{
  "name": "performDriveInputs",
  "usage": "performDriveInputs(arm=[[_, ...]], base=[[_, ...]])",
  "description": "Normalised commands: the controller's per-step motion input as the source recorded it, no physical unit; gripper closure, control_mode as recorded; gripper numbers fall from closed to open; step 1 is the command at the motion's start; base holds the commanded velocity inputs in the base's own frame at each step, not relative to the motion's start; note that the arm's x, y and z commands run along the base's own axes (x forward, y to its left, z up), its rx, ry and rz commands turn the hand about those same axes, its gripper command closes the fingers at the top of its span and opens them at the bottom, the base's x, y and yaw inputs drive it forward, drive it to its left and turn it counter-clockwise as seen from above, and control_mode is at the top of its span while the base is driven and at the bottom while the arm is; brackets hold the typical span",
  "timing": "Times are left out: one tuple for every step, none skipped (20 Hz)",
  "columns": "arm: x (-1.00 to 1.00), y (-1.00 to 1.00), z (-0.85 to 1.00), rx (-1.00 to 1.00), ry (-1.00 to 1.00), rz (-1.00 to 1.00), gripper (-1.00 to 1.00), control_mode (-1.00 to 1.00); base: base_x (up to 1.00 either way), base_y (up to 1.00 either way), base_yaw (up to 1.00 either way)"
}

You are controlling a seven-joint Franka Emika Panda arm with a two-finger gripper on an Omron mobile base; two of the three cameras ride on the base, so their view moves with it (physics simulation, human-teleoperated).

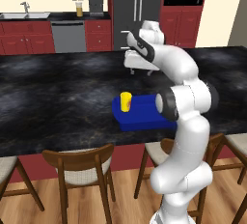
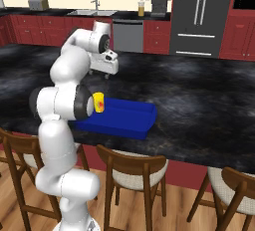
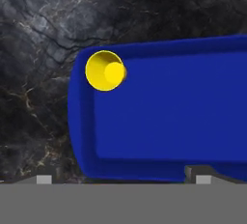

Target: There is a tray on the dining counter. Grab the cup, mug, and pitcher and place them on the tray. The pitcher may be placed next to the tray if it cannot fit the tray.

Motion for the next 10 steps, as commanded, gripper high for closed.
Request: performDriveInputs(arm=[[-0.79, -0.29, 0.34, -0.07, -0.05, 0.2, -1.0, -1.0], [-0.79, -0.27, 0.3, -0.07, -0.05, 0.19, -1.0, -1.0], [-0.79, -0.23, 0.36, -0.07, -0.04, 0.19, -1.0, -1.0], [-0.8, -0.24, 0.38, -0.07, -0.05, 0.18, -1.0, -1.0], [-0.82, -0.21, 0.38, -0.08, -0.05, 0.17, -1.0, -1.0], [-0.82, -0.2, 0.4, -0.08, -0.06, 0.16, -1.0, -1.0], [-0.78, -0.16, 0.35, -0.08, -0.05, 0.15, -1.0, -1.0], [-0.8, -0.17, 0.31, -0.08, -0.05, 0.15, -1.0, -1.0], [-0.84, -0.15, 0.31, -0.08, -0.06, 0.15, -1.0, -1.0], [-0.83, -0.09, 0.34, -0.08, -0.06, 0.14, -1.0, -1.0]], base=[[0.0, 0.0, 0.0], [0.0, 0.0, 0.0], [0.0, 0.0, 0.0], [0.0, 0.0, 0.0], [0.0, 0.0, 0.0], [0.0, 0.0, 0.0], [0.0, 0.0, 0.0], [0.0, 0.0, 0.0], [0.0, 0.0, 0.0], [0.0, 0.0, 0.0]])
